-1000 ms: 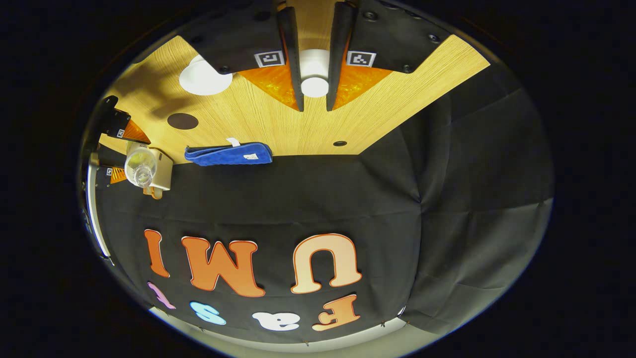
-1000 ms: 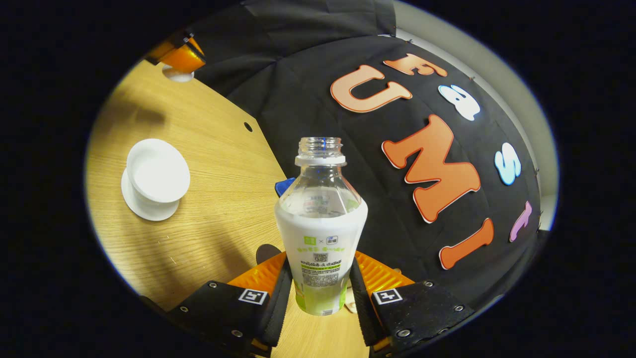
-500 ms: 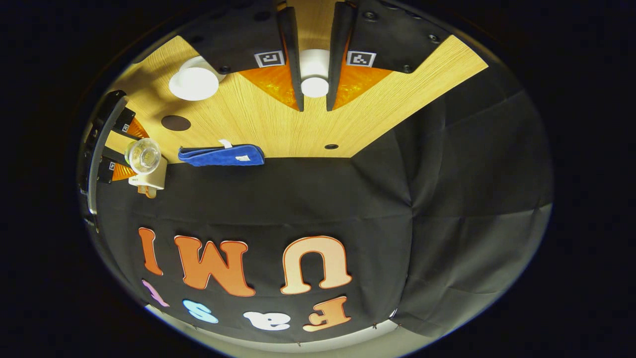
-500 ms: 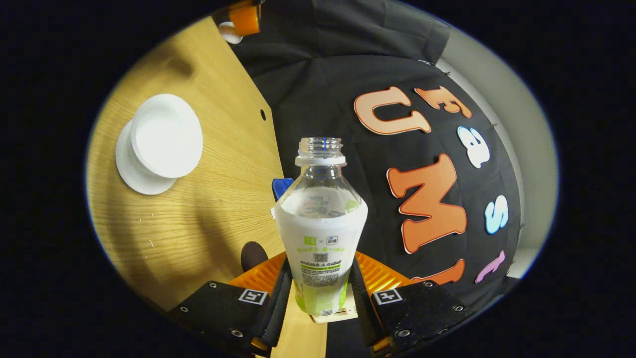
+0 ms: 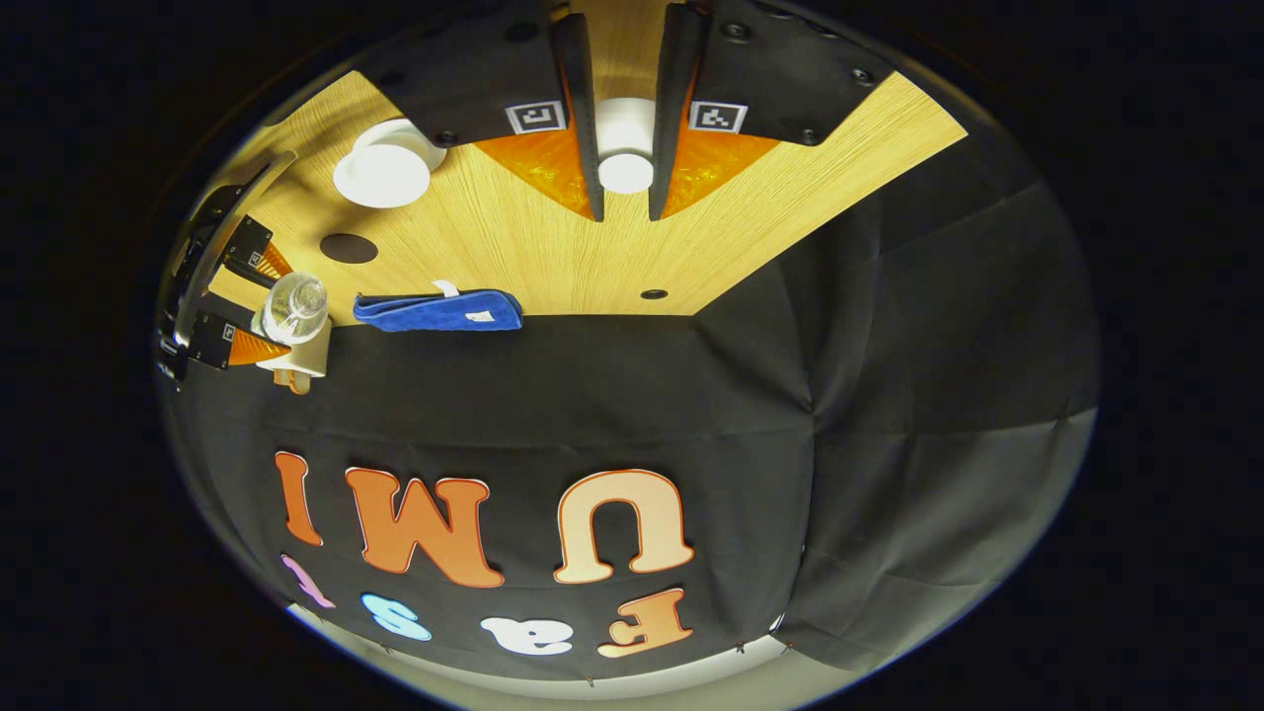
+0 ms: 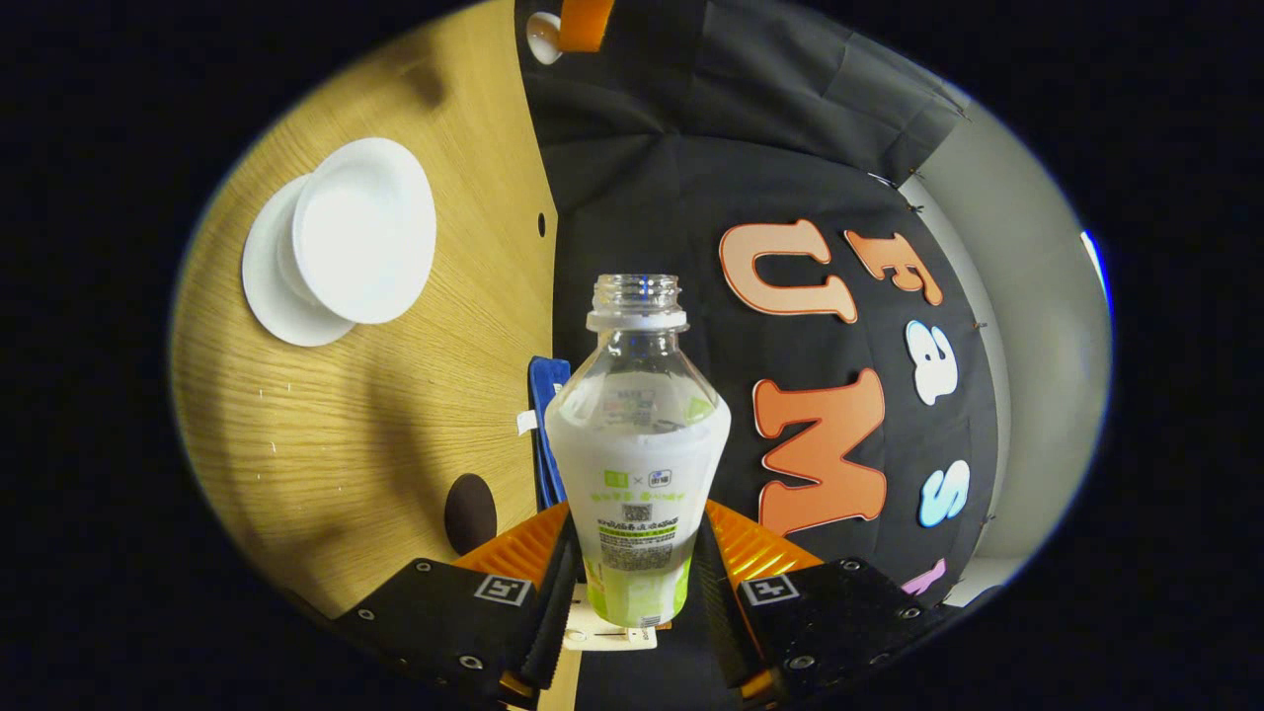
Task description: Open the teacup lid with one hand, grasp the water bottle and pour water into the teacup with the other hand; after pouring, place the water bottle on the coaster and then close the teacup lid.
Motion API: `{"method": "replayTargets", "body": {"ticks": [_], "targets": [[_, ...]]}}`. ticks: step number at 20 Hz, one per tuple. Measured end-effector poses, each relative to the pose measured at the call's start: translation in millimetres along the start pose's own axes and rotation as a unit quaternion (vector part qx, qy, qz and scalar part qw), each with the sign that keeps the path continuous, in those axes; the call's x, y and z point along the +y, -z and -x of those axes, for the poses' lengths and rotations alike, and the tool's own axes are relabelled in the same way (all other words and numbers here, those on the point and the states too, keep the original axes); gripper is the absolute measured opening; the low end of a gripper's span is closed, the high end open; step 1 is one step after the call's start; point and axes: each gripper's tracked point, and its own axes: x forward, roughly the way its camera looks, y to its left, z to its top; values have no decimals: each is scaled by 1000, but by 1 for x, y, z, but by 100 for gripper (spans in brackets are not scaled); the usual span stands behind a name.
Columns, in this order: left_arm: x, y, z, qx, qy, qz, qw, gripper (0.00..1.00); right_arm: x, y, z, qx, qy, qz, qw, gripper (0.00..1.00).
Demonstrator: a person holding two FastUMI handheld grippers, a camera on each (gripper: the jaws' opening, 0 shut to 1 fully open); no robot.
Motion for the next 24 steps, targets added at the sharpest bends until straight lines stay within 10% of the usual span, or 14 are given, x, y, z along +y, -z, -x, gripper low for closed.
{"method": "replayTargets", "body": {"ticks": [24], "targets": [[6, 8, 2, 11, 4, -1, 1000, 31, -37, -19, -13, -59, 57, 131, 988, 62]]}}
